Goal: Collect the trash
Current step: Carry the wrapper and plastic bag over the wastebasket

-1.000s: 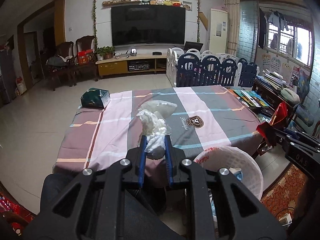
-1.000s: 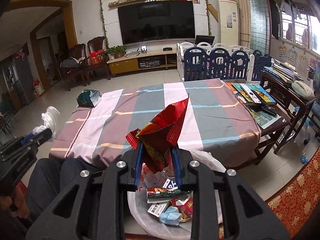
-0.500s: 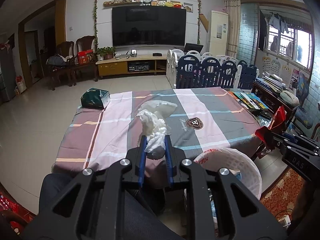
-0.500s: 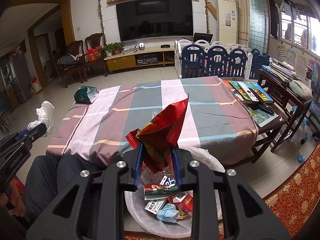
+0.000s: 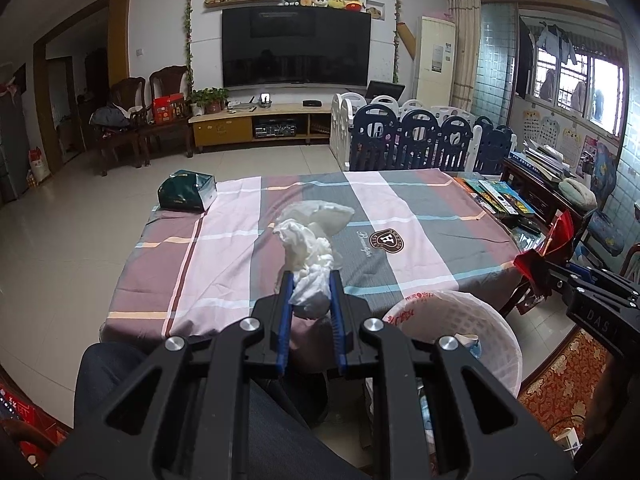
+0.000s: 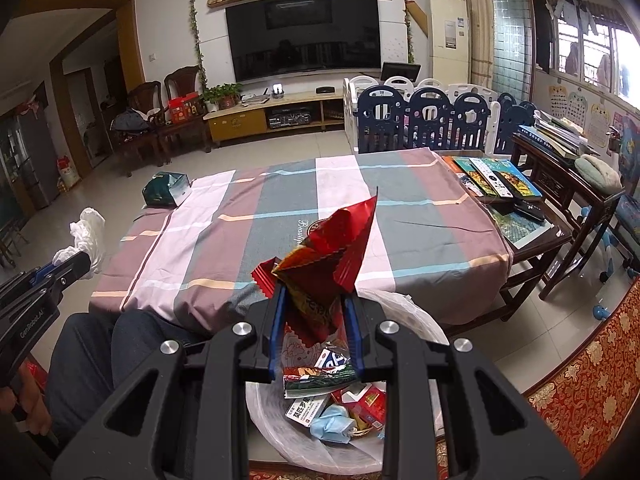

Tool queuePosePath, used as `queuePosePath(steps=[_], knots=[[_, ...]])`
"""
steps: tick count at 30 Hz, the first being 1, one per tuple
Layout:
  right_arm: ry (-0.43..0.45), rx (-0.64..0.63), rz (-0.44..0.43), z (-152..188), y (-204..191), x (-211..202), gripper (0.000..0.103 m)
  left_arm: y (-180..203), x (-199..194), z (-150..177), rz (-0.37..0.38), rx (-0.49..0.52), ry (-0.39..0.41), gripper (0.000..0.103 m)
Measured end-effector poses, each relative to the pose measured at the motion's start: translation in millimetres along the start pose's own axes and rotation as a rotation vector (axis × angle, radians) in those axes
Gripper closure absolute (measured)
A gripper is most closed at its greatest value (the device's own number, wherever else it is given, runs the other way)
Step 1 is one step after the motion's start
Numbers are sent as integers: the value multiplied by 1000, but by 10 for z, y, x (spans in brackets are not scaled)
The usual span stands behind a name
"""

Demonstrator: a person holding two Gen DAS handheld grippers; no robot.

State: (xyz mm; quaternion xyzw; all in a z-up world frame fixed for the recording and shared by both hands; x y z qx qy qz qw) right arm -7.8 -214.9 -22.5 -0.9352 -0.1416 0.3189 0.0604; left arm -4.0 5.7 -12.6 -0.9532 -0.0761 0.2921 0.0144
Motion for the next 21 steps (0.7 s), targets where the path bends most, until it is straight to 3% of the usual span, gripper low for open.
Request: queuePosePath(steps=[10, 21], knots=[[-19, 14, 4, 31, 53, 53, 76, 21, 119, 26, 26, 4, -42, 85], [-123, 105, 11, 292, 339, 366, 76, 121, 221, 88, 55, 22, -80, 85]])
Point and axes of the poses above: each gripper's, at about its wrist camera, not at the fingertips, and x roughly the way its jaws point, y to its right, z to its underside, the point moved 2 cm from there along x, roughly the way its jaws point, and after that the axes turned 9 degrees about -z, right-handed, at the moved point
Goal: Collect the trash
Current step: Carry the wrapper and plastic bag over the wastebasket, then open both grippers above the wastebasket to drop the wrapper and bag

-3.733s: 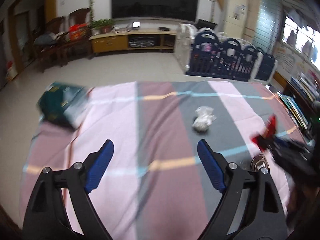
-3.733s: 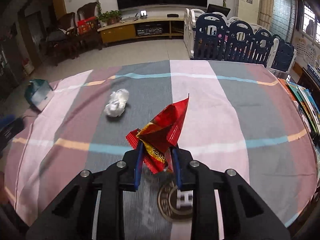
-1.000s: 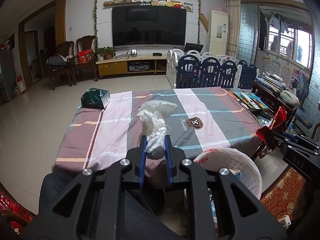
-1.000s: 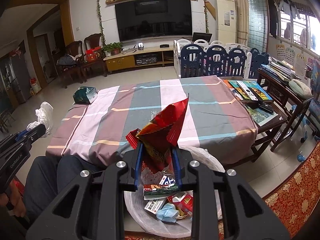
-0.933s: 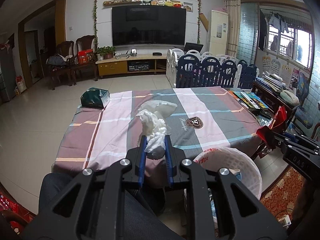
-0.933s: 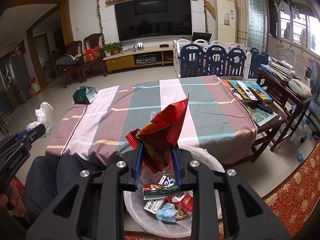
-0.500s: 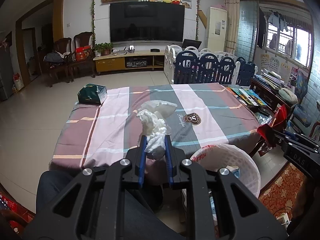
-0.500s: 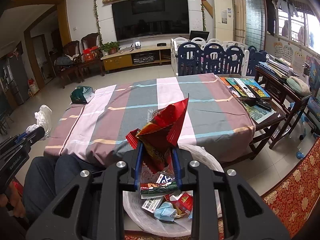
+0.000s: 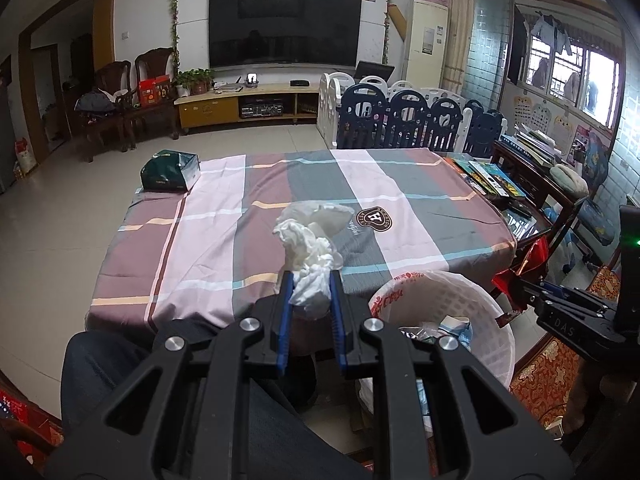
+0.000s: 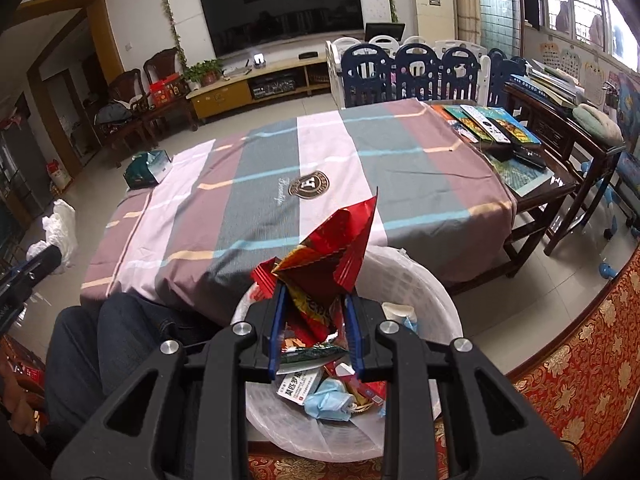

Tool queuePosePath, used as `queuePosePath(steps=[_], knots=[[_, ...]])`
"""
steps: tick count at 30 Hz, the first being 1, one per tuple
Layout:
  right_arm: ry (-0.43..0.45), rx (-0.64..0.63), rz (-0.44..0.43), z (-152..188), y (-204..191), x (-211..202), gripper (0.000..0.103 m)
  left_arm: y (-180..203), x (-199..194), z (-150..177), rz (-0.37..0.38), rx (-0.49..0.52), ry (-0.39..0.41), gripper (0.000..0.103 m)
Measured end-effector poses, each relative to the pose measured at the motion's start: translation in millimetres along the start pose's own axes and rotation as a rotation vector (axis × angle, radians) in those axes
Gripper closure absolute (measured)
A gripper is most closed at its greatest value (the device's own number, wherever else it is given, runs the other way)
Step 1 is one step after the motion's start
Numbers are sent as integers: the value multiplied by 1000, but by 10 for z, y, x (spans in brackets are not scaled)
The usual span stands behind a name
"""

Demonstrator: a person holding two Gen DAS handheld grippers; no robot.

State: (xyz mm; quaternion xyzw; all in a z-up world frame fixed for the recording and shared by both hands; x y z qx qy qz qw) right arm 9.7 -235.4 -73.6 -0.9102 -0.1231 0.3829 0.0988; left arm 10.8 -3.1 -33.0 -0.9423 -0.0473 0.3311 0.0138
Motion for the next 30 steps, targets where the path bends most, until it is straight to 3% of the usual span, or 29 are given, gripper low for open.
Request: queuePosePath(steps=[7, 10, 14, 18, 19, 21, 22, 23, 26, 28, 30], knots=[[-136, 66, 17, 290, 251, 446, 74, 83, 228, 77, 100, 10, -87, 85], [-172, 125, 33, 403, 369, 525, 52, 174, 366, 109, 155, 23, -140, 85], [-145, 219, 3, 384, 542, 387, 43, 458, 538, 154, 269, 70, -213, 85], [-75, 236, 33, 262, 637, 115, 39, 832, 632, 228, 393, 150, -268, 81], [-54, 236, 40, 232, 646, 35, 38, 893, 648, 246, 414, 157, -281, 79], [-27, 237, 52, 171, 666, -80, 34, 990, 661, 283, 454, 163, -300, 61], [-11, 237, 55, 145, 662, -147, 34, 1017, 658, 288, 466, 163, -301, 41], [-1, 236, 57, 123, 655, -193, 32, 1021, 644, 287, 469, 159, -293, 30], [21, 224, 63, 52, 595, -326, 29, 1002, 619, 266, 456, 148, -276, 23], [28, 204, 71, 12, 514, -397, 25, 925, 565, 219, 375, 143, -245, 15], [37, 178, 87, -34, 421, -463, 22, 828, 457, 146, 219, 152, -172, 10]])
Point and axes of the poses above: each gripper's, at about its wrist camera, not at the fingertips, and x roughly the way its jaws point, y to its right, z to its underside, the point moved 2 cm from there along x, roughly the way its jaws point, and after that the axes turned 9 degrees about -z, right-handed, at the moved point
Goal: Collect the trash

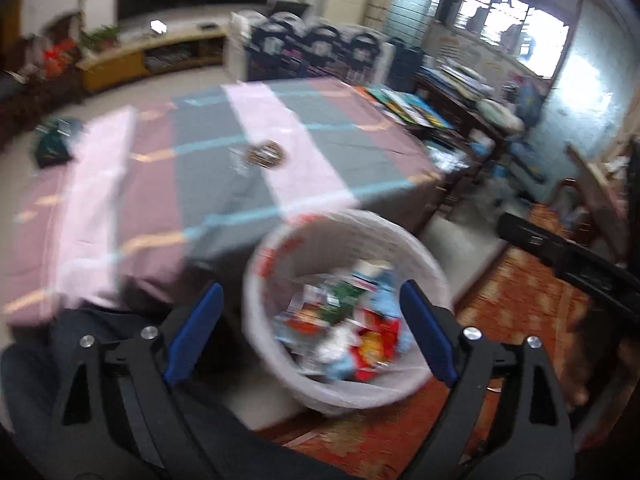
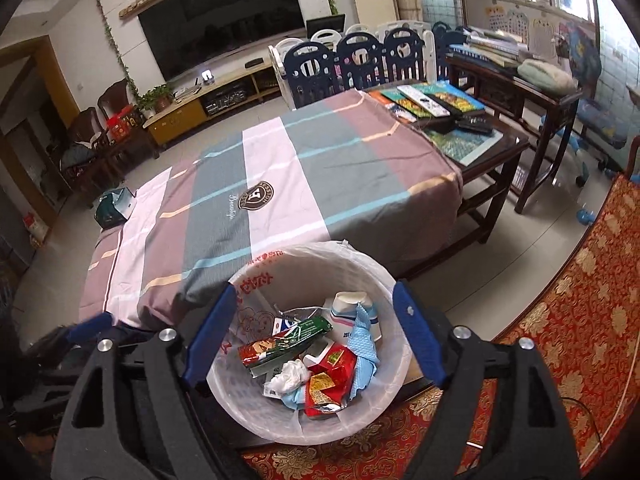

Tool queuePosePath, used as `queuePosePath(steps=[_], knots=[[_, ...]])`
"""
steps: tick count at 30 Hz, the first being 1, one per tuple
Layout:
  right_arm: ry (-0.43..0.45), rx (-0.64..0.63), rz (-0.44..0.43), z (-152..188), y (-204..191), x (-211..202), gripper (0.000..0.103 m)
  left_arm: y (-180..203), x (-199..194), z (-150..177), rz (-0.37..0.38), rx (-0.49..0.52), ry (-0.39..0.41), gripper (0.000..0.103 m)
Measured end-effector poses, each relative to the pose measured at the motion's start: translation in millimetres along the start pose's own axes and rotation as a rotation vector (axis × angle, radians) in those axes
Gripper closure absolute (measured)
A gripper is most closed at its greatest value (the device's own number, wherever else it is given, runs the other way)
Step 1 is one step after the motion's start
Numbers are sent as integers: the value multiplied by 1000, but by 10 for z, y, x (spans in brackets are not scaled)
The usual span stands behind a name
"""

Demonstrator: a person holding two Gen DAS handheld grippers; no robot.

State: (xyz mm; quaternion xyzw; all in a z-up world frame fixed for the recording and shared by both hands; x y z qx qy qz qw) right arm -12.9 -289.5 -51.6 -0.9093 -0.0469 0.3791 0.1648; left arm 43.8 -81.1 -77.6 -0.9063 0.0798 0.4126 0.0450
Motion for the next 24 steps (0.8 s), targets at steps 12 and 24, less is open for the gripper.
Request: queuePosePath(steps=[12, 24], knots=[[110, -183, -5, -58, -661, -558, 6, -355, -996, -218, -355, -76, 265, 3], [149, -292, -49, 1, -984, -651, 4, -527, -1264, -224, -348, -160, 281, 3]])
Point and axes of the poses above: each gripper's, at about its wrist camera, not at the fingertips, and x roughly the way its jaws point, y to its right, z to its underside, the point moved 2 cm from there along x, roughly the way its jaws point, and after that the axes turned 9 degrees about -z, right-handed, at the moved point
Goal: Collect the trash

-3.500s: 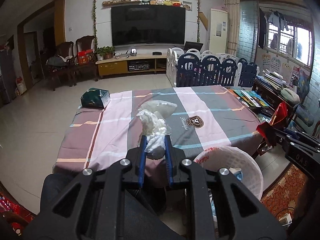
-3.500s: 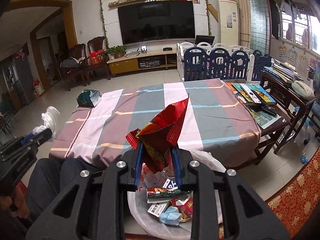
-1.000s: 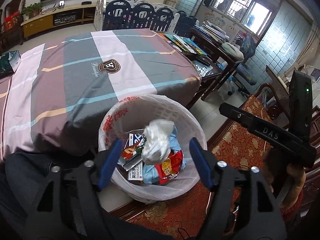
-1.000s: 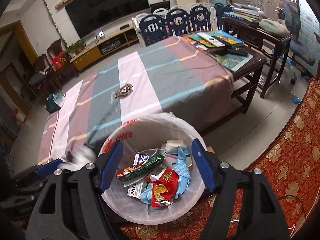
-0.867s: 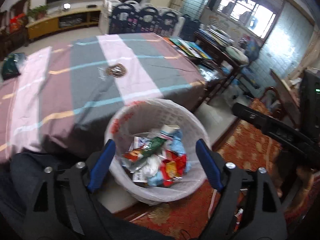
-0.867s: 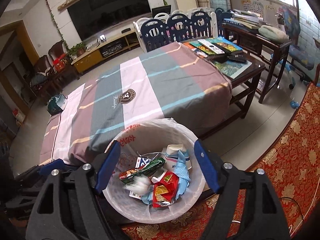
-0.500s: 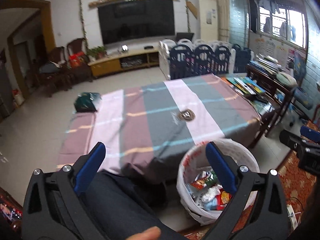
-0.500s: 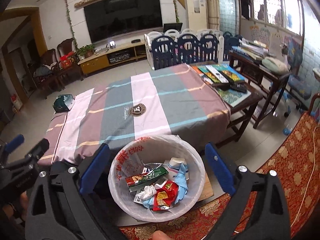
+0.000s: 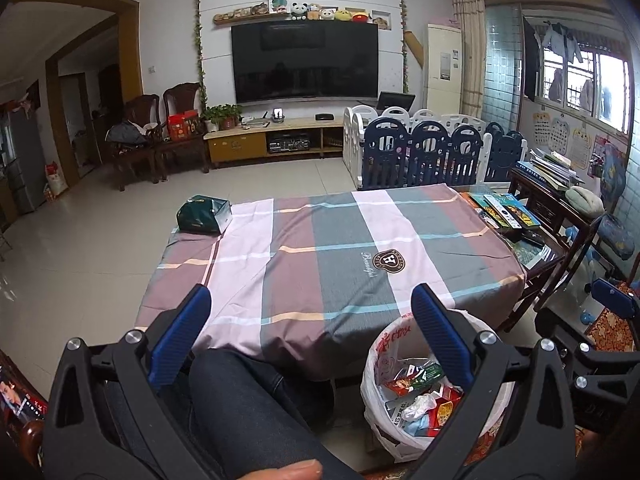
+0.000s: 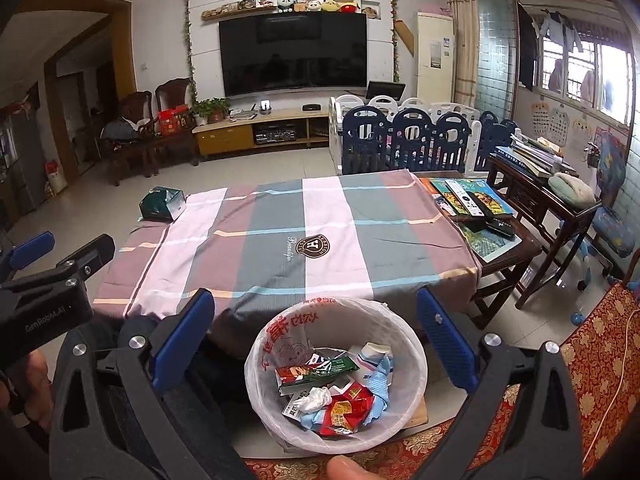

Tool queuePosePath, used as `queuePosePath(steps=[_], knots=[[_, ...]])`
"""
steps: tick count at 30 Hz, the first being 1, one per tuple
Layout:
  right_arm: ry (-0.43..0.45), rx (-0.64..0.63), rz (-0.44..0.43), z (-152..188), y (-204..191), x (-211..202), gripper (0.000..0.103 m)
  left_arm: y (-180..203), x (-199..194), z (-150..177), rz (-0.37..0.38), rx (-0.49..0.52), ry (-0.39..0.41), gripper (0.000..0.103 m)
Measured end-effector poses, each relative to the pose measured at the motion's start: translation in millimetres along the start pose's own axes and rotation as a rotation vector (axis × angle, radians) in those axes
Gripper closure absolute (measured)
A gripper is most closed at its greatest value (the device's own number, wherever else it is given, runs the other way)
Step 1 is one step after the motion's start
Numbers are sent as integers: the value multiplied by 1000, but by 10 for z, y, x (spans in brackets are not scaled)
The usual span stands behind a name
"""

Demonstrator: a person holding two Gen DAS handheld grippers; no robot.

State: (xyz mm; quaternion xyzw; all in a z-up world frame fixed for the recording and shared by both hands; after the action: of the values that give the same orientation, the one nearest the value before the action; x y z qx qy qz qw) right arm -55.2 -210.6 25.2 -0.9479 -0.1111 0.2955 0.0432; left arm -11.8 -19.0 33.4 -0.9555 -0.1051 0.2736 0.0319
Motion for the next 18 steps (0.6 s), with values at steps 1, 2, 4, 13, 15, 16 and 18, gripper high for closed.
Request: queuePosePath(steps=[1, 2, 4, 13, 15, 16, 18], knots=[[-2, 3, 0, 0, 9, 7, 5, -3, -2, 2, 4, -2, -2, 3], [-3, 4, 1, -1, 10, 14, 4, -3, -2, 6, 6, -2, -2, 3], [-6, 6, 3, 7, 12, 24, 4, -1, -7, 12, 6, -3, 1, 3], [-12, 8, 2, 23, 8, 46, 4, -9, -5, 24, 6, 1, 1, 3], [-12, 9, 3, 22, 5, 43, 4, -4, -8, 29, 7, 2, -1, 3], [-13, 9, 3, 23, 4, 45, 4, -3, -9, 30, 8, 1, -1, 3], [-13, 8, 3, 28, 5, 45, 4, -5, -8, 39, 8, 1, -1, 3]])
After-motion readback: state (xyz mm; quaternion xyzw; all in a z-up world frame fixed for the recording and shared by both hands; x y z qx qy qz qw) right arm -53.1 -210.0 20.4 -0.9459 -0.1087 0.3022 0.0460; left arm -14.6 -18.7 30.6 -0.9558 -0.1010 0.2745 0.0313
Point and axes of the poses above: each gripper's, at about its wrist camera, not at the fingertips, and x roughly the way its jaws point, y to its right, z to its underside, the point moved 2 cm from there along x, roughly the way its jaws point, and after that the axes turned 9 degrees about -z, right-handed, at the moved point
